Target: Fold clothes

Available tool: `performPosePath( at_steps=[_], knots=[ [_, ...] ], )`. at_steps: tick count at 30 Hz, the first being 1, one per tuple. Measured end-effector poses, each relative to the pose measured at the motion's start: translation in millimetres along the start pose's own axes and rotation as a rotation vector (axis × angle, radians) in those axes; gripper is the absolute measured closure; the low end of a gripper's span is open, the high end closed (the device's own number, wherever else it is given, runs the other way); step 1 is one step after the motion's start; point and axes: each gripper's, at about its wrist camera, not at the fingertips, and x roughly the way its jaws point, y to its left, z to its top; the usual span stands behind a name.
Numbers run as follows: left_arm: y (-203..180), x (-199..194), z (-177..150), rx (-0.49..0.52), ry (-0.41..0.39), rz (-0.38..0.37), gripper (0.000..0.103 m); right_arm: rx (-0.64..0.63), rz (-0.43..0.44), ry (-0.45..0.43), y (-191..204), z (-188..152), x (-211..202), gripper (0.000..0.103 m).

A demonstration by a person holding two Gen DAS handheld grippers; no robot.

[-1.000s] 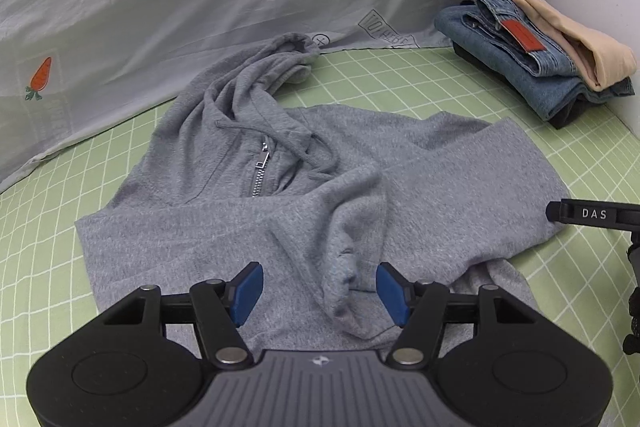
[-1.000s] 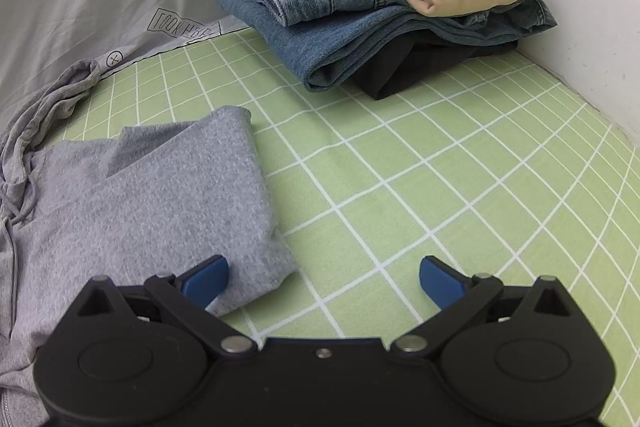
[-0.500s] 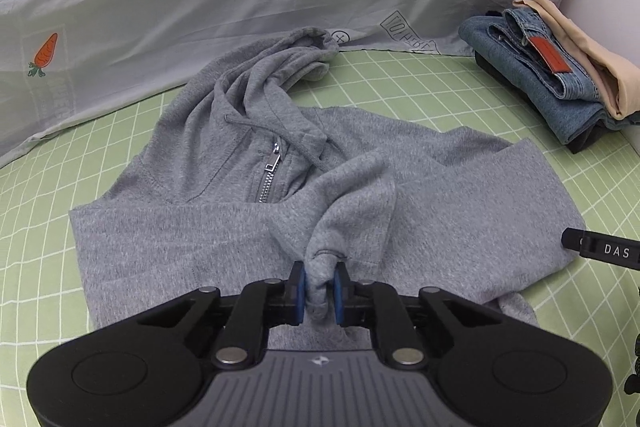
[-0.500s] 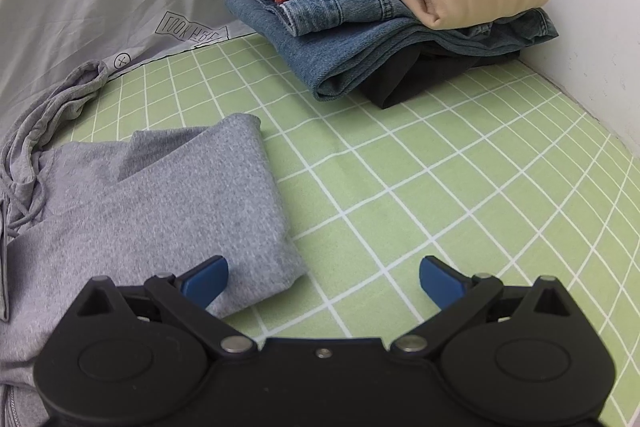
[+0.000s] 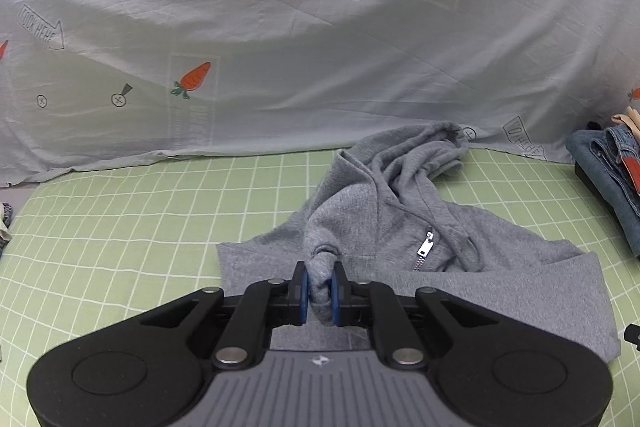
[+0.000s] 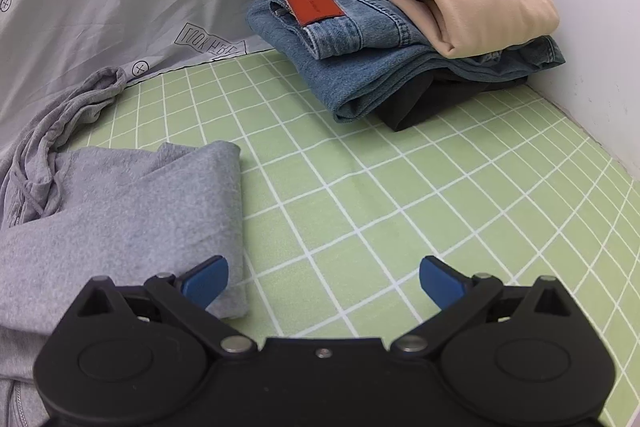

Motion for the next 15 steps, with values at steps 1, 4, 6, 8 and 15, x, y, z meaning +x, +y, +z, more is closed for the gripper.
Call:
performPosePath(
  at_steps=[1, 4, 6, 8, 15],
  knots=[
    [8.0, -3.4, 2.9, -0.019, -0.018, 0.025, 0.091, -0.001, 0.001, 0.002, 0.6, -0.3, 0.0, 0.0],
    [25.7, -10.9, 9.1, -0.055, -0.055, 0.082, 0.091, -0.013, 0.007, 0.01, 4.4, -1.3, 0.1, 0.0],
    [36.6, -14.5, 12.2, -0.074, -0.073, 0.117, 0.091, -0.03, 0.011, 0.012, 8.4, -1.9, -0.5, 0.0],
    [47.2, -17.3, 14.3, -0.094, -0.084, 0.147, 0.091, -0.052, 0.019, 0.013, 13.4, -2.7, -1.6, 0.0],
    [82.6, -26.1, 16.7, -0.153, -0.111, 0.258, 0.091, -0.122, 0.051, 0.014, 29.3, -6.1, -3.9, 0.0]
  ],
)
